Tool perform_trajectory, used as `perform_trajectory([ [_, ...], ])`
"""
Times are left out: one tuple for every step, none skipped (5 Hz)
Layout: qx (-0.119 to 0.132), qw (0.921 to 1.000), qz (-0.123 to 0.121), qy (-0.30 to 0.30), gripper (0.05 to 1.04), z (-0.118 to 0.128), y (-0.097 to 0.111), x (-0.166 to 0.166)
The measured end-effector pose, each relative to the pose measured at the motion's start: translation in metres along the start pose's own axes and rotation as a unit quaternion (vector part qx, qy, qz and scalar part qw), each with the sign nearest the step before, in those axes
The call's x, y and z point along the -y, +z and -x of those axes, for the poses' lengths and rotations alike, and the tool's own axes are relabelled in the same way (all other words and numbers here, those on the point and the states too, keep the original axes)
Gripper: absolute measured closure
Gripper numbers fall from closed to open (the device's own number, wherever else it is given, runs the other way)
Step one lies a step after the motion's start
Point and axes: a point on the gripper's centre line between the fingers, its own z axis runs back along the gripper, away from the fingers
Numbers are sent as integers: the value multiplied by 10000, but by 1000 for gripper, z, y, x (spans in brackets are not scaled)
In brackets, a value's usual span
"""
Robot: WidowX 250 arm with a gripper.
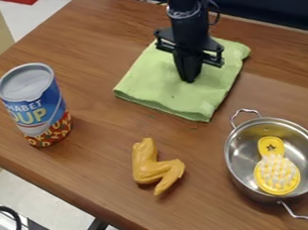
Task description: Move the green cloth to the upper of the table
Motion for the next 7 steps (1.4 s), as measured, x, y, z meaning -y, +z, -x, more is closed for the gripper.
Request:
perform_trajectory([
  [46, 10000, 8, -30, 1031, -14, 0, 1],
  [16, 9999, 17, -111, 1031, -26, -1, 1],
  [96, 9997, -22, -237, 1031, -37, -2, -1],
  [114, 9996, -60, -265, 1031, -43, -3, -2],
  [109, 9999, 18, -124, 1031, -52, -4, -1],
  [140, 9998, 82, -91, 1031, -55, -1, 1],
  [9, 9997, 216, -76, 1031, -51, -1, 9],
])
